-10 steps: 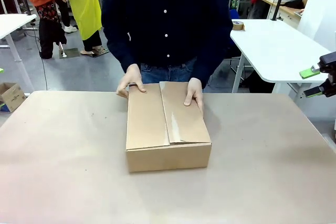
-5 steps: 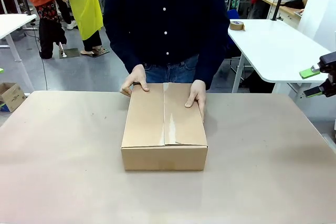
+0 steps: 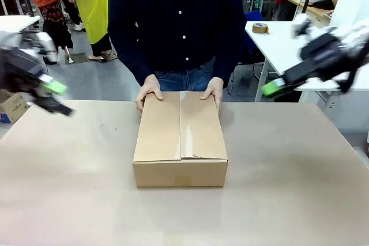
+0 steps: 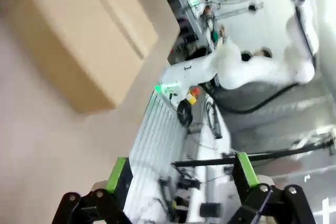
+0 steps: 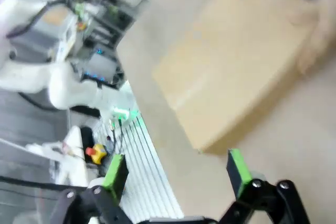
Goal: Pack the gift set into the box.
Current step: Press and hold the closed box until the human finishes sealing it.
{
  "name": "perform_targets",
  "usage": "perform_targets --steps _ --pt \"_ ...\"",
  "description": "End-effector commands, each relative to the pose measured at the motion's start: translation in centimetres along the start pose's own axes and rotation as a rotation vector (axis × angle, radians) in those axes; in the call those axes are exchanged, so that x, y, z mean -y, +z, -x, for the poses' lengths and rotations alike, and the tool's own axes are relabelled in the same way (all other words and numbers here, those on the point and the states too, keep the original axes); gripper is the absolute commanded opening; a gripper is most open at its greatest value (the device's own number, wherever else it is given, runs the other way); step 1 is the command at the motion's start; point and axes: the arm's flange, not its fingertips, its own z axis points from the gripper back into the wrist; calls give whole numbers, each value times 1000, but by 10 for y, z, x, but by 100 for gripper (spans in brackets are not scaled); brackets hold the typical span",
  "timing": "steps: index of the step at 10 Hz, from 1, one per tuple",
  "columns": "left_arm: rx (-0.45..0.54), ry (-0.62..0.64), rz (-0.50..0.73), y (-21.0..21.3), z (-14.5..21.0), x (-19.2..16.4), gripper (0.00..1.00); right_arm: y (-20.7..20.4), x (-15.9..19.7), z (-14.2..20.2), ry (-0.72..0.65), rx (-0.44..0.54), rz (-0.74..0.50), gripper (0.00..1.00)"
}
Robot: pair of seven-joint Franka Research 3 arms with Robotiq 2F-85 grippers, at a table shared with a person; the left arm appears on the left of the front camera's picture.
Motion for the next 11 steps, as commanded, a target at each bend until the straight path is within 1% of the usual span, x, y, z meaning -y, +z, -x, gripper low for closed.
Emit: perform_targets --steps 1,2,3,4,5,6,7,8,9,10,11 --pt "-25 -253 196 -48 5 -29 100 -37 8 13 535 35 -282 100" --pt "37 -210 146 -46 6 -34 100 -31 12 22 468 -139 -205 100" --pt "-15 -140 55 -47 -8 -6 100 -38 -15 -6 164 -26 -48 100" --pt "-15 -140 55 -47 -8 -6 100 -38 -15 -6 164 -26 -48 100" --pt "-15 -140 55 -47 -8 -6 100 -55 -13 4 314 -80 -111 100" --pt "-2 -187 86 -63 -7 -20 100 -87 -3 -17 605 -96 -225 100" --pt "121 -457 100 -77 -19 -28 100 -113 16 -26 783 -9 -311 100" --pt "196 -642 120 -89 -25 -41 100 -132 35 -27 926 41 -342 100" --pt "278 -800 86 -100 -32 -54 100 -144 46 -27 1015 129 -384 100" --pt "333 -874 95 -111 -37 -64 100 -158 52 -27 1048 192 -390 100" --pt "370 -932 70 -127 -41 -72 100 -175 54 -24 1047 211 -366 100"
